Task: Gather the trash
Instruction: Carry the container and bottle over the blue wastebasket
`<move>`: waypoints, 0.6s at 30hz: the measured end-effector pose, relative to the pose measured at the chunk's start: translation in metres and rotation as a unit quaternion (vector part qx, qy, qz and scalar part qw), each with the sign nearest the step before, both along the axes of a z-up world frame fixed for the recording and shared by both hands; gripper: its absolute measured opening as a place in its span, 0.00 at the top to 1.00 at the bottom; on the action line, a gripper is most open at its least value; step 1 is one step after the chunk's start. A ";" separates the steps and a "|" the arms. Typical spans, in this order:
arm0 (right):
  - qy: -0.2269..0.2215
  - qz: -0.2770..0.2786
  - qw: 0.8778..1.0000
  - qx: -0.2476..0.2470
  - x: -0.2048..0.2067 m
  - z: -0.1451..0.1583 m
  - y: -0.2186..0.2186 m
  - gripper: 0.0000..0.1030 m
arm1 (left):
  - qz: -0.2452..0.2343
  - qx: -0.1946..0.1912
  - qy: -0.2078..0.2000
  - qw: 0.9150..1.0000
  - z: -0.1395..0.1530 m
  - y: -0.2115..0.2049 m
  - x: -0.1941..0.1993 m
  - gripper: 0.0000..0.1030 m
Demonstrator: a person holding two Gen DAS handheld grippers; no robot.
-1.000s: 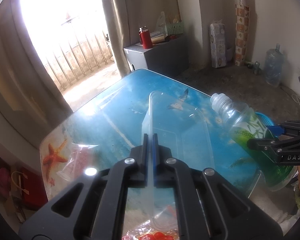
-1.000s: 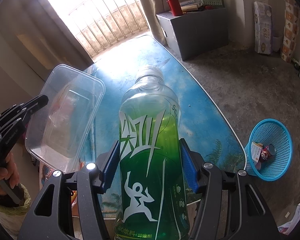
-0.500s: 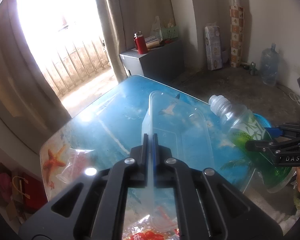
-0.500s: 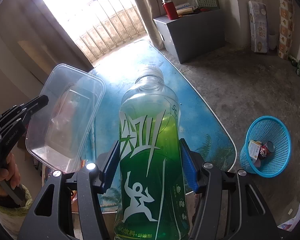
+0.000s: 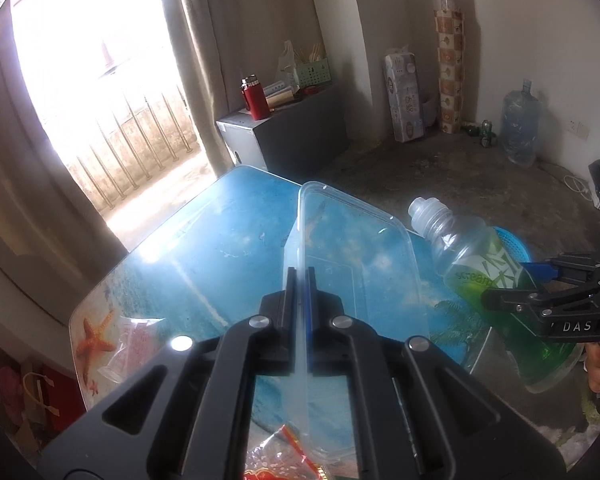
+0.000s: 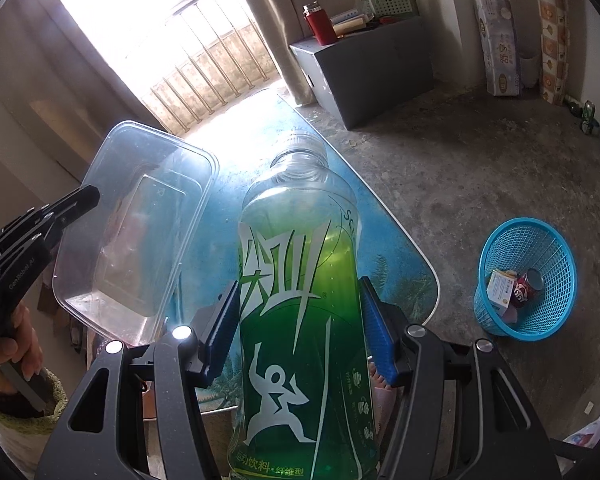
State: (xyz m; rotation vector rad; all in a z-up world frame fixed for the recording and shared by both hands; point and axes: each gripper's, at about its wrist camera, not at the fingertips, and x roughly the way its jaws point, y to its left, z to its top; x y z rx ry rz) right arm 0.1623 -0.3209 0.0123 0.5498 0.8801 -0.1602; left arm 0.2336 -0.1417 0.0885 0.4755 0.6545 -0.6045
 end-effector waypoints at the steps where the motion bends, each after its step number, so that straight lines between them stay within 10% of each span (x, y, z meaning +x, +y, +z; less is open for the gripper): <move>1: -0.001 -0.005 1.000 0.001 -0.003 0.000 -0.003 0.45 | -0.004 0.000 -0.001 1.000 0.001 -0.003 -0.002 0.98; 18: 0.011 -0.141 0.990 0.021 -0.100 -0.025 -0.095 0.45 | -0.122 -0.003 0.043 0.992 -0.012 -0.134 -0.041 0.98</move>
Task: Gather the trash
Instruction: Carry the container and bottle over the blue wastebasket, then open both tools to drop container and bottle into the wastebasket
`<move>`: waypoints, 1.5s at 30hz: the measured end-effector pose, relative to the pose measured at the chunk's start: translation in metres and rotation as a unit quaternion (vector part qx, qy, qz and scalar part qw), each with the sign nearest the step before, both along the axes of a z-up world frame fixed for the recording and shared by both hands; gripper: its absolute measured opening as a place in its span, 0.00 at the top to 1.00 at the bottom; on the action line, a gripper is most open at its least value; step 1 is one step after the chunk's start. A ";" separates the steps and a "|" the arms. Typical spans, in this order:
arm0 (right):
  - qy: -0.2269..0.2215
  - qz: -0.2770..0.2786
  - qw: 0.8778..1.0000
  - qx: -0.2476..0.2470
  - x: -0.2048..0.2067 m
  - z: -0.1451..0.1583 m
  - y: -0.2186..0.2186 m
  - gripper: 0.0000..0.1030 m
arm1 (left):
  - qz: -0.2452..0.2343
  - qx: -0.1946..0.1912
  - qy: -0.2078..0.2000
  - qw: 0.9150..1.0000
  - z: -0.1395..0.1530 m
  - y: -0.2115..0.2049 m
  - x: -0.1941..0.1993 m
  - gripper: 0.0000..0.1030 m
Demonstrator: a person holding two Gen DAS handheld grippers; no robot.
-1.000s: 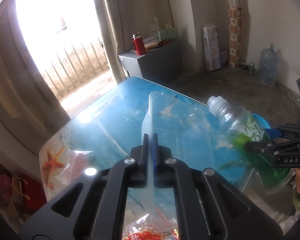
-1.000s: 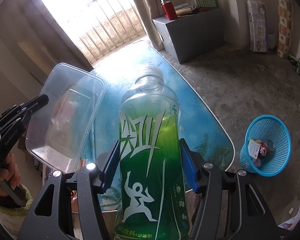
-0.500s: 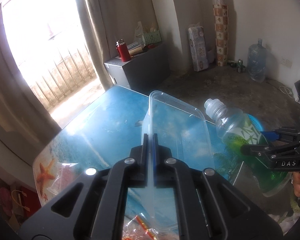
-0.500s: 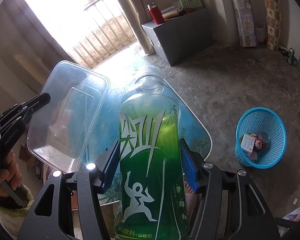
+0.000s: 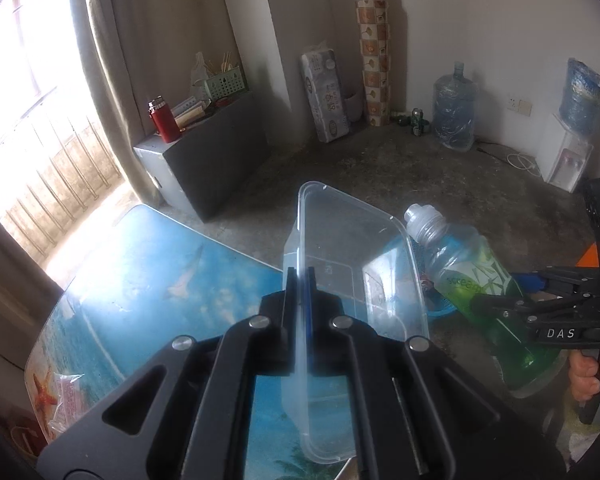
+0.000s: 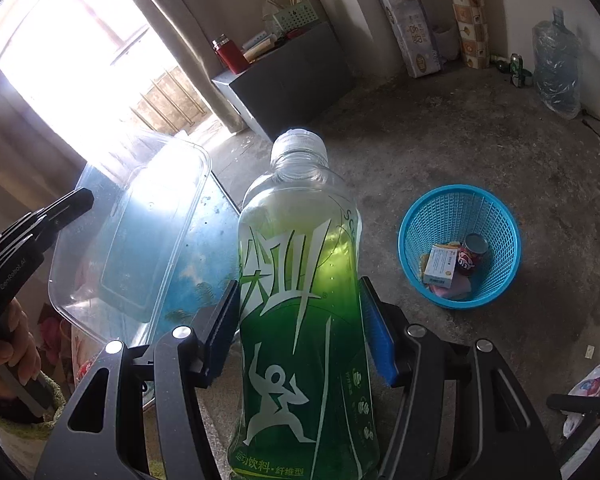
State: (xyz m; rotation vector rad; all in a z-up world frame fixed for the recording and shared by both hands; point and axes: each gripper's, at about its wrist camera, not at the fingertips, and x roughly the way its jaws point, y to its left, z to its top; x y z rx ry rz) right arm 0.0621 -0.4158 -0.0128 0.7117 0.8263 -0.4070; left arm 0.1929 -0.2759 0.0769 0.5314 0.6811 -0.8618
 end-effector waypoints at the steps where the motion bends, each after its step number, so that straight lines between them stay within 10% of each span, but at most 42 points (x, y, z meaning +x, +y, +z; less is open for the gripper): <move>1: 0.004 -0.011 1.000 0.003 -0.007 -0.004 -0.007 0.45 | -0.008 0.001 0.007 1.000 -0.003 -0.010 -0.002 0.98; 25: 0.090 -0.167 0.975 0.111 -0.077 -0.127 -0.128 0.45 | -0.078 0.141 0.183 0.970 -0.172 -0.242 0.019 0.98; 29: 0.094 -0.175 0.972 0.129 -0.076 -0.141 -0.138 0.45 | -0.065 0.142 0.196 0.968 -0.193 -0.262 0.027 0.69; 45: 0.112 -0.213 0.953 0.185 -0.031 -0.211 -0.195 0.44 | -0.065 0.052 0.201 0.976 -0.110 -0.169 0.021 0.58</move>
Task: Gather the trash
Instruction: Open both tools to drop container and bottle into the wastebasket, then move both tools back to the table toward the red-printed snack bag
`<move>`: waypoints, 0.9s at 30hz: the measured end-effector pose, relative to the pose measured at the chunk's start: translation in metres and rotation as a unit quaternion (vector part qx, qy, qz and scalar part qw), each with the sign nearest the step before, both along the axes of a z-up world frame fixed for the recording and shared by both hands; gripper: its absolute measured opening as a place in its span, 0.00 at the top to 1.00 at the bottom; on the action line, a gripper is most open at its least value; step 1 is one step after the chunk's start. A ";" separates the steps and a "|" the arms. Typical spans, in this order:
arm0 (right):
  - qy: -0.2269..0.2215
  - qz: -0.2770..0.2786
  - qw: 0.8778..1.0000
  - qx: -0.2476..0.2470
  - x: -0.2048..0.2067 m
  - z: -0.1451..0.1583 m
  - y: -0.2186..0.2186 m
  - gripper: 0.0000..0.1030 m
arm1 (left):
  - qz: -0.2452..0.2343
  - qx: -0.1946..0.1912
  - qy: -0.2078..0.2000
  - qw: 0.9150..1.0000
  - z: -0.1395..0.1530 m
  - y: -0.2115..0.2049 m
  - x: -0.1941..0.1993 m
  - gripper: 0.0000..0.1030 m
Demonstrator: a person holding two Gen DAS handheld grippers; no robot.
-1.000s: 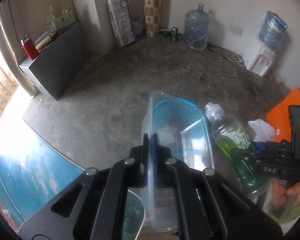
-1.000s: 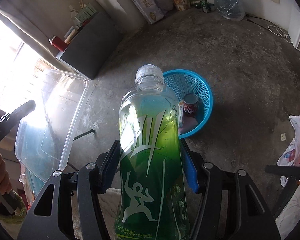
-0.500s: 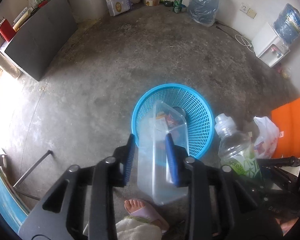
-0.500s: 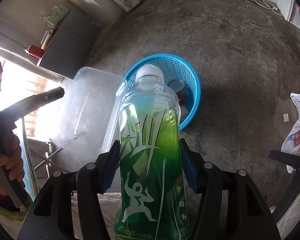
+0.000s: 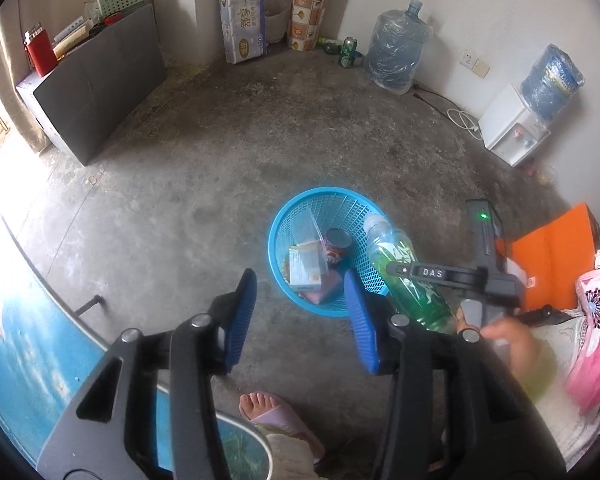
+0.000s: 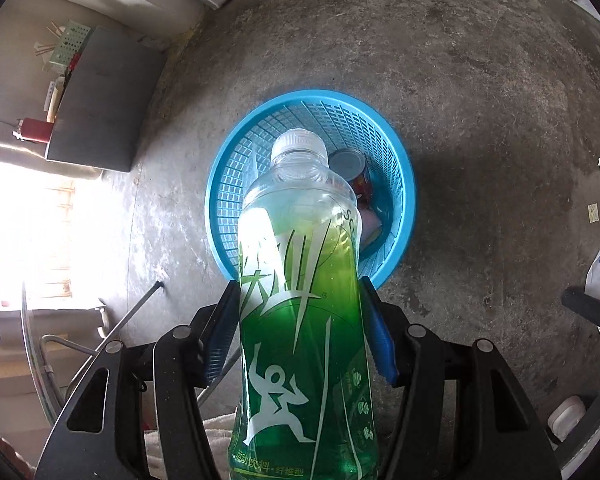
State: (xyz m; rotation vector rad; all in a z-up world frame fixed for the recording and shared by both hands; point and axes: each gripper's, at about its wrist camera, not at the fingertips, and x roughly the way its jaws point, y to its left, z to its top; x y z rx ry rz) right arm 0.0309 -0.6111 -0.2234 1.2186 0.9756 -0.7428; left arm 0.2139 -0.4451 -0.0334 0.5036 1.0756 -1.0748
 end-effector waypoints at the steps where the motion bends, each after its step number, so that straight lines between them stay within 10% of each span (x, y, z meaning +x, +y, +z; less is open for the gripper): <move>1: 0.001 -0.001 1.000 -0.004 0.004 -0.003 -0.004 0.44 | 0.005 -0.007 -0.003 1.000 0.007 0.010 -0.001 0.56; 10: 0.017 -0.015 1.000 -0.010 0.007 -0.027 -0.015 0.29 | 0.055 -0.043 -0.019 0.997 0.052 0.099 -0.003 0.47; 27: -0.018 0.027 0.997 -0.071 -0.037 0.050 0.082 0.29 | 0.188 -0.091 -0.044 0.977 0.081 0.252 -0.009 0.31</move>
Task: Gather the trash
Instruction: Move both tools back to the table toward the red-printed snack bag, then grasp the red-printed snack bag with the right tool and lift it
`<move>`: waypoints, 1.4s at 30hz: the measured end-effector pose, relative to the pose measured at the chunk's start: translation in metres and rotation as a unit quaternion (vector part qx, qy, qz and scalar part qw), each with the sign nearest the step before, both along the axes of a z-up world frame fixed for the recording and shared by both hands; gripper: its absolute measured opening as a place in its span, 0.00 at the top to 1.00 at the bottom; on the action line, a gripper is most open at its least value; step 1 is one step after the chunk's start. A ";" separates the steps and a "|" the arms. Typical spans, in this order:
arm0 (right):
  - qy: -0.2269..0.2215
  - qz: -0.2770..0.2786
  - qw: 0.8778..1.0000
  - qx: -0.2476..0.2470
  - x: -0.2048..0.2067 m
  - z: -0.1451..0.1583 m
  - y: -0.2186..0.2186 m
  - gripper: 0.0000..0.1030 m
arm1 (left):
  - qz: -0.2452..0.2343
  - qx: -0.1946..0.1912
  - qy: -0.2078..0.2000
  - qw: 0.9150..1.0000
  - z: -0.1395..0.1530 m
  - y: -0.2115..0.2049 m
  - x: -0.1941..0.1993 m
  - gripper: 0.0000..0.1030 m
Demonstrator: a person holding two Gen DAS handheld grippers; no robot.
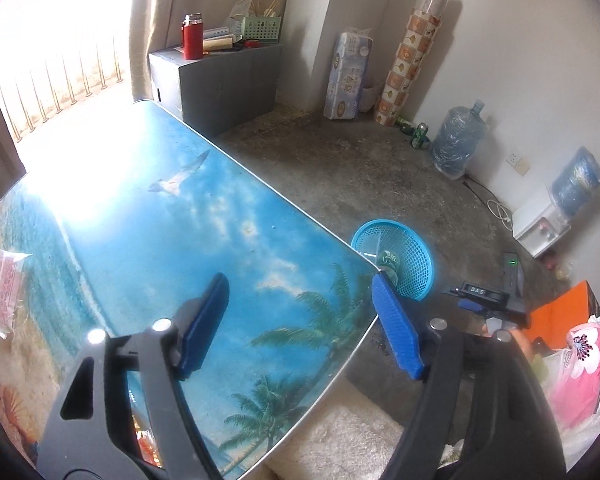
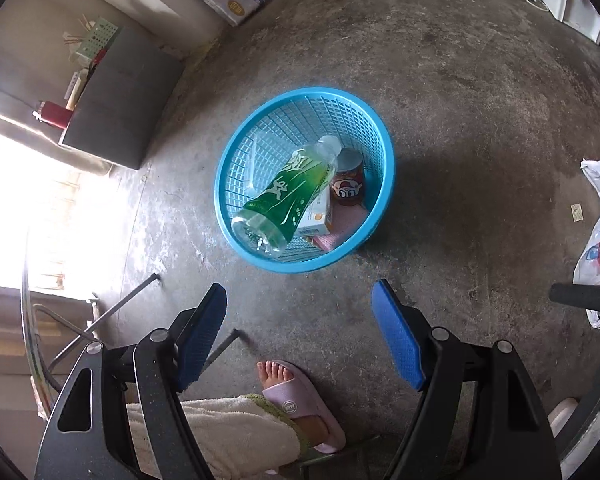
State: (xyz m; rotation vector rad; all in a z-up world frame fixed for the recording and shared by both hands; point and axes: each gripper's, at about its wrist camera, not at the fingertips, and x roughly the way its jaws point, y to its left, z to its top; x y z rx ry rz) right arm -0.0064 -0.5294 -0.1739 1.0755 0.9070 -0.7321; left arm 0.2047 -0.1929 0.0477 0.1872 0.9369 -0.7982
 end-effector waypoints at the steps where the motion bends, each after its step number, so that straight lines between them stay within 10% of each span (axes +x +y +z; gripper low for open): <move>1: -0.007 0.010 1.000 -0.006 0.004 0.010 0.006 0.29 | 0.009 -0.005 -0.003 1.000 0.003 0.009 0.000 0.30; 8: -0.077 0.117 0.988 -0.070 0.051 0.088 0.055 0.29 | 0.112 -0.033 -0.037 0.992 0.026 0.093 0.000 0.22; 19: -0.139 0.309 0.938 -0.067 0.145 0.152 0.169 0.29 | 0.279 -0.046 -0.045 0.958 0.020 0.239 -0.002 0.19; 24: -0.161 0.409 0.897 -0.035 0.181 0.169 0.243 0.29 | 0.307 -0.020 -0.036 0.951 -0.006 0.267 -0.003 0.19; 29: -0.187 0.526 0.827 0.063 0.198 0.176 0.327 0.29 | 0.322 0.015 -0.044 0.946 -0.032 0.280 -0.004 0.20; 33: -0.144 0.577 0.792 0.142 0.205 0.152 0.385 0.29 | 0.320 0.008 -0.019 0.947 -0.057 0.289 -0.001 0.42; 42: -0.087 0.522 0.827 0.189 0.238 0.112 0.398 0.51 | 0.271 -0.033 0.050 0.961 -0.091 0.288 -0.015 0.81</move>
